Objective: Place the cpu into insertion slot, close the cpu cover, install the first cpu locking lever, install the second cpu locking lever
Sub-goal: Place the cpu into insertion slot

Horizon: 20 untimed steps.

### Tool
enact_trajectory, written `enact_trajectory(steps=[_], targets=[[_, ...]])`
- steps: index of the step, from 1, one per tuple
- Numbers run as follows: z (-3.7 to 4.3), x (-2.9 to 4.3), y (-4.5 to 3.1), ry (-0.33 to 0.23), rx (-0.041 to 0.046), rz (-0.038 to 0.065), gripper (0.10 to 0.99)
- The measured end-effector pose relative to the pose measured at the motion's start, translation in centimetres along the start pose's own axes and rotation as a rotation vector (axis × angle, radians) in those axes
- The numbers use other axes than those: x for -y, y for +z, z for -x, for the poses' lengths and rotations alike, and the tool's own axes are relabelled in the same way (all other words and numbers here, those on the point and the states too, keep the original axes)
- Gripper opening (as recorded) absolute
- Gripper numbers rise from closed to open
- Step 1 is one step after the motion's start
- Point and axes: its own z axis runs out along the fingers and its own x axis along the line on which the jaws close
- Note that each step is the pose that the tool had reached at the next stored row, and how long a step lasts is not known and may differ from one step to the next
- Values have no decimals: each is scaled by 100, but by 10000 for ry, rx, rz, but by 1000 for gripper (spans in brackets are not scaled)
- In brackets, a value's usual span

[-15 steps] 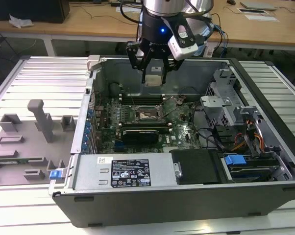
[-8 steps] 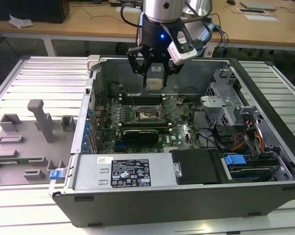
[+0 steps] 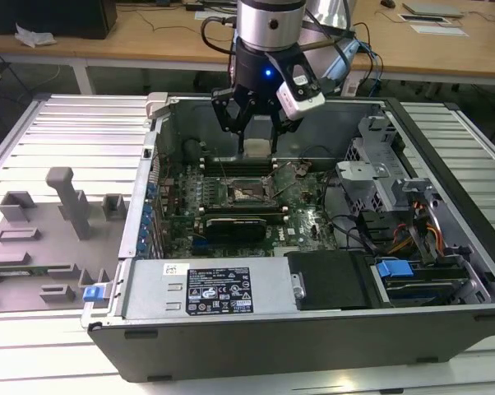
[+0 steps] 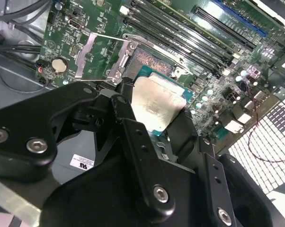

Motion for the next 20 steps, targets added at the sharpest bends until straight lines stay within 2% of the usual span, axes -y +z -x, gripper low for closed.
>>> enact_trajectory(steps=[4, 10, 12, 17, 20], targets=[[-9, -26, 112, 0, 0, 0, 541], [-12, -38, 177, 20, 1, -3, 541], [-13, -37, 198, 188, 14, -6, 541], [-14, -32, 257, 1110, 85, -23, 541], [-15, -29, 294, 1854, 141, -36, 541]])
